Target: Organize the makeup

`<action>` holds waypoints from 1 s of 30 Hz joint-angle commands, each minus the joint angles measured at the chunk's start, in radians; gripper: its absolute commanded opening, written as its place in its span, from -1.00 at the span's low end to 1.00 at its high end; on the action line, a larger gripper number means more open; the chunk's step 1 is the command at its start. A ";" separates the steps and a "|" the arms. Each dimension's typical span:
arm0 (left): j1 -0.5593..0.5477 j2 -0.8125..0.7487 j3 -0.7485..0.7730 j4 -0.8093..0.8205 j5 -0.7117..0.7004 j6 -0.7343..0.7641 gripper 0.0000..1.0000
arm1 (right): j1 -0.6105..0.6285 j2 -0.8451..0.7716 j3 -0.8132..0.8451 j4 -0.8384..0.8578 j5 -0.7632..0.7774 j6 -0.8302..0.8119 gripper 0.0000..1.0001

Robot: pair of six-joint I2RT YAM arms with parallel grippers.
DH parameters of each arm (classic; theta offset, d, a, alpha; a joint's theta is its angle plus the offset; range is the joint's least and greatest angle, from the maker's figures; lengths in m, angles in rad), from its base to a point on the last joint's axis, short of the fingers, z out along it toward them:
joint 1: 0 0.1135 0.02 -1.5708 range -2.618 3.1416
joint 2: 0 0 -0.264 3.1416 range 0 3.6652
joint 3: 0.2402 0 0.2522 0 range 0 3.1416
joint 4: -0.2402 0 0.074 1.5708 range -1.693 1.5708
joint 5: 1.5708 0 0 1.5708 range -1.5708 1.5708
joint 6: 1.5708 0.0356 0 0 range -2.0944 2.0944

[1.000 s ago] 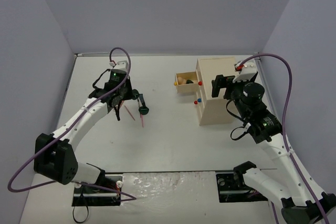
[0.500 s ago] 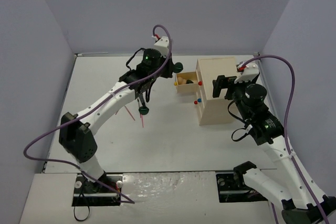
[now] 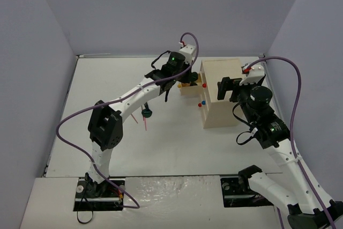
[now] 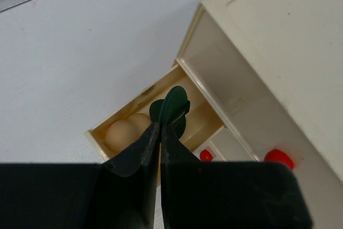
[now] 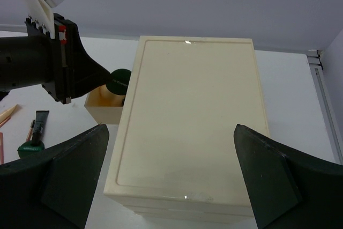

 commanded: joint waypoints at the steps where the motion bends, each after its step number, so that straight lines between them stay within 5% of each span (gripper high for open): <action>1: -0.016 -0.044 0.088 0.023 0.041 0.008 -1.00 | 0.009 -0.005 0.003 0.079 0.027 -0.005 1.00; 19: -0.015 -0.059 0.106 -0.062 -0.045 0.013 -0.23 | 0.009 -0.006 0.003 0.078 0.024 -0.004 1.00; 26: 0.003 -0.329 -0.224 -0.127 -0.335 -0.089 0.32 | 0.011 -0.018 0.003 0.078 0.020 -0.003 1.00; 30: 0.048 -0.464 -0.488 -0.172 -0.372 -0.208 0.46 | 0.013 -0.010 0.002 0.078 0.005 0.000 1.00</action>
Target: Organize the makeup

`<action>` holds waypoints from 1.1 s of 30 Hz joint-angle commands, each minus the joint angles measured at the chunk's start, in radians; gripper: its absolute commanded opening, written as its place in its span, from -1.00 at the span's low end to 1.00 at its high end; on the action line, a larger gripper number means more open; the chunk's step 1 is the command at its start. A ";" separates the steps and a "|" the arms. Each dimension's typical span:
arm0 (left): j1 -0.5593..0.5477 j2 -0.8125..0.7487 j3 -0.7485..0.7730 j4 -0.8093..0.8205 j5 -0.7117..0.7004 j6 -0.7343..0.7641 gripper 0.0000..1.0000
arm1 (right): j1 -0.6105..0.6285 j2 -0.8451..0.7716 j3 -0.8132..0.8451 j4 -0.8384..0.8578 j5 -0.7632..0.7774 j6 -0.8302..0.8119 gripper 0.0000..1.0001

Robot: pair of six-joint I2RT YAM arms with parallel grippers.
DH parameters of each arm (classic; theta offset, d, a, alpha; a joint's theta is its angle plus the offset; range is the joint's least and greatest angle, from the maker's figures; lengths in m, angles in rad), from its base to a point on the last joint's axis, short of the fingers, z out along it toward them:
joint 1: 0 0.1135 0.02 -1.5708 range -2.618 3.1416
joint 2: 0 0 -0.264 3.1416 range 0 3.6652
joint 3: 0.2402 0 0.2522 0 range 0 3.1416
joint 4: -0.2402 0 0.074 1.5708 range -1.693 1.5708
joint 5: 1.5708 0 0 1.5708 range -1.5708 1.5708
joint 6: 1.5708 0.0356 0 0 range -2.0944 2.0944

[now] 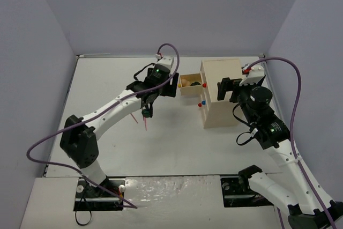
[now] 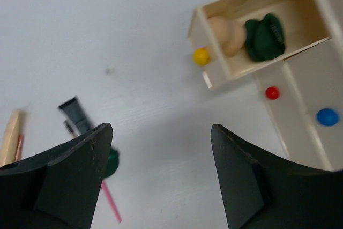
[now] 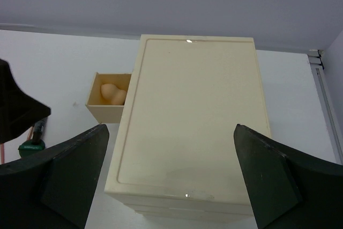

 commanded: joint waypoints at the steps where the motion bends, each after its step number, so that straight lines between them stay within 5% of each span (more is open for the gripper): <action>1: 0.073 -0.192 -0.217 -0.020 -0.107 -0.167 0.46 | 0.013 -0.003 0.008 0.077 0.002 0.000 1.00; 8: 0.218 -0.267 -0.509 0.100 0.048 -0.251 0.31 | 0.015 0.001 0.004 0.078 0.000 0.004 1.00; 19: 0.294 -0.113 -0.523 0.212 0.206 -0.247 0.06 | 0.016 0.001 0.002 0.078 0.011 0.002 1.00; 33: 0.317 -0.019 -0.481 0.259 0.247 -0.247 -0.19 | 0.017 0.015 0.003 0.078 0.013 -0.001 1.00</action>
